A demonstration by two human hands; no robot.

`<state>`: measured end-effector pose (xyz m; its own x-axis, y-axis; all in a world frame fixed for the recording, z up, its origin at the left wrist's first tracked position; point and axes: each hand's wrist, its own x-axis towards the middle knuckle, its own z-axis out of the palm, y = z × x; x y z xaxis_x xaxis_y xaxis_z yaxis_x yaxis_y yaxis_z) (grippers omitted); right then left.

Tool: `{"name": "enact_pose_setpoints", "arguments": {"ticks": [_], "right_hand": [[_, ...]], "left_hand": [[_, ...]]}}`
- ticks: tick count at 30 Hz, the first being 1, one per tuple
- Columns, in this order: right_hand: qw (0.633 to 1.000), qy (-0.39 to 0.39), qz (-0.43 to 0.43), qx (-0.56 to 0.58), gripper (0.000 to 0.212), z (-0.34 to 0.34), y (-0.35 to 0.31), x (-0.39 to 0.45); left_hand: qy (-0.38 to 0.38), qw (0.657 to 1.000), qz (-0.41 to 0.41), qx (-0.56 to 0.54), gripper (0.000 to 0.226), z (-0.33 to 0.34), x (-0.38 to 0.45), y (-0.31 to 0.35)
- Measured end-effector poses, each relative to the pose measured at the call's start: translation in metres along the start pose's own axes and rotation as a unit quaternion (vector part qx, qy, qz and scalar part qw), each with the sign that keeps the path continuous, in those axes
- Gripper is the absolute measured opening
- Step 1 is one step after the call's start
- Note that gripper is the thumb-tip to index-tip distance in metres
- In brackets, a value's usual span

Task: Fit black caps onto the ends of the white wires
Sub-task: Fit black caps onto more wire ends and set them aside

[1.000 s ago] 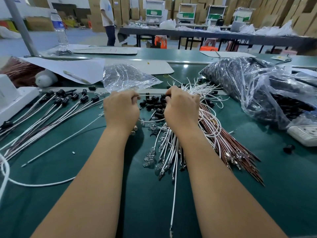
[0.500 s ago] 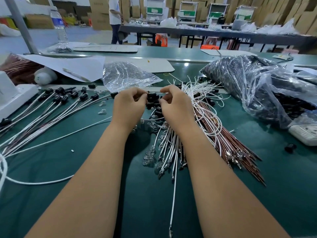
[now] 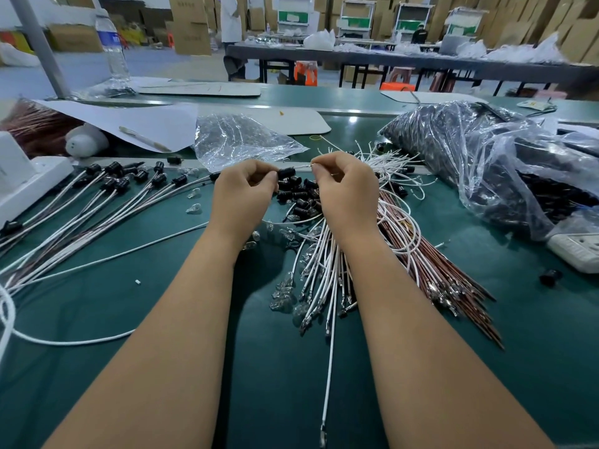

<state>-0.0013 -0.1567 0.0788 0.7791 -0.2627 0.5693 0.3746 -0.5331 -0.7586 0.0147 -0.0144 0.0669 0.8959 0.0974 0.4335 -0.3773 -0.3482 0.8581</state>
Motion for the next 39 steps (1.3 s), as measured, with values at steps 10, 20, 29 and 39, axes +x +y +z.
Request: {"name": "enact_pose_setpoints", "arguments": {"ticks": [10,20,29,39], "right_hand": [[0.997,0.005,0.057,0.046,0.004,-0.0017,0.0014,0.0025],[0.995,-0.017,0.086,0.051,0.021,0.0002,-0.0003,0.0018],[0.981,-0.018,0.134,0.136,0.012,0.0009,0.0029,0.005],[0.991,-0.039,0.049,0.122,0.015,0.0017,0.0001,0.0024]], "left_hand": [[0.002,0.999,0.017,-0.041,0.01,-0.0006,-0.0034,0.0048],[0.013,0.998,0.067,0.005,0.007,-0.0037,-0.0042,0.0045],[0.007,0.997,0.074,0.026,0.007,-0.0035,-0.0008,-0.0025],[-0.014,1.0,0.014,-0.018,0.01,-0.0043,-0.0011,-0.0013]]}}
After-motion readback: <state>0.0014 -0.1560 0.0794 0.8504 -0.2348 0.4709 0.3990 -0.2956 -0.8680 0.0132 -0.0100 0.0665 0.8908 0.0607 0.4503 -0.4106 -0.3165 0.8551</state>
